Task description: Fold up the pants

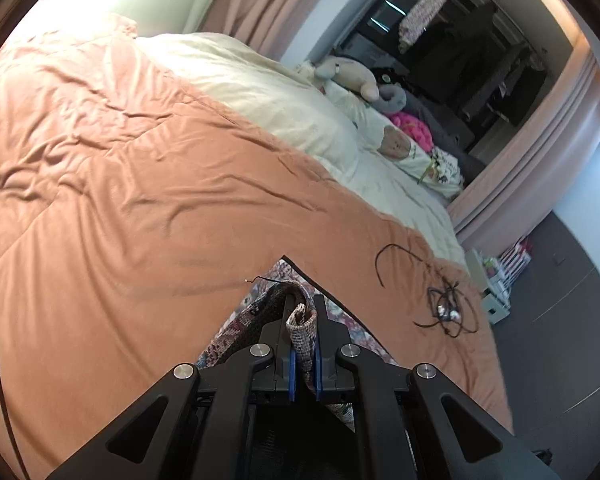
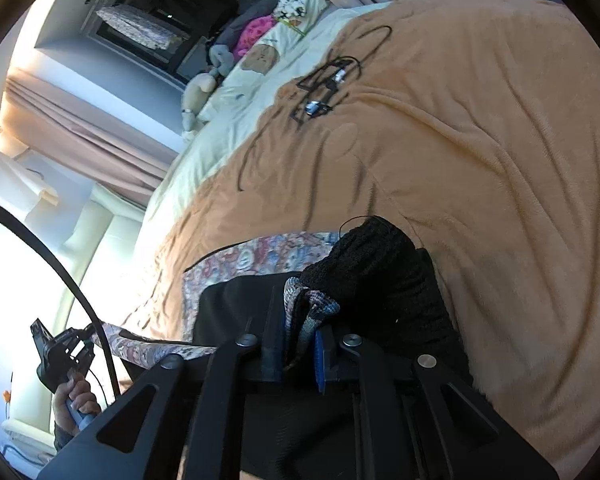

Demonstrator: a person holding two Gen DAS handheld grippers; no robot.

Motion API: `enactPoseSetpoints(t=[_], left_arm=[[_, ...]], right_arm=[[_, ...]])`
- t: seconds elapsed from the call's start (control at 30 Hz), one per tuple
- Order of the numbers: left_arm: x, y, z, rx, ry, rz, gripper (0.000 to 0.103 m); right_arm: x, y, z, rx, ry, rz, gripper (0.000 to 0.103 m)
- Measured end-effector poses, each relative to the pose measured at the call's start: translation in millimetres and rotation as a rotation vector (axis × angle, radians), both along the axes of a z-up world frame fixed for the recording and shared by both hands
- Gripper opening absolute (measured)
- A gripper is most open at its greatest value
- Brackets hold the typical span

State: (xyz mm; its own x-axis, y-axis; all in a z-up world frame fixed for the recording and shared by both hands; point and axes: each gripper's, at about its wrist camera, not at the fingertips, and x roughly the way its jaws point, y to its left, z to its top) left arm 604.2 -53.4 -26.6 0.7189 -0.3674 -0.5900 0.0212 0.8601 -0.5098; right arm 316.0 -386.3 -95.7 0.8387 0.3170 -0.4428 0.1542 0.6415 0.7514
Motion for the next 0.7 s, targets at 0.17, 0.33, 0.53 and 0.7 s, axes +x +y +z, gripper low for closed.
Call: enactPoseSetpoints(t=[0.17,0.33,0.53,0.7], left_arm=[[36,-10,-14,0.021,0.029,-0.021,0.006],[63,-23,-28,0.066,0.056,-0.050,0.006],[99,-39,-44,0.117,0.102,-0.069,0.006],[128,-48,-62,0.132,0.138,-0.071,0.006]], right_arm=[[5,-4,1,0.029,0.015,0.002,0.054],[-2,-7,15,-0.037,-0.015,0.000,0.069],[-10,-9,22,-0.172,0.044,-0.018,0.069],[-22,0,27,-0.243,0.076,-0.010,0.069]])
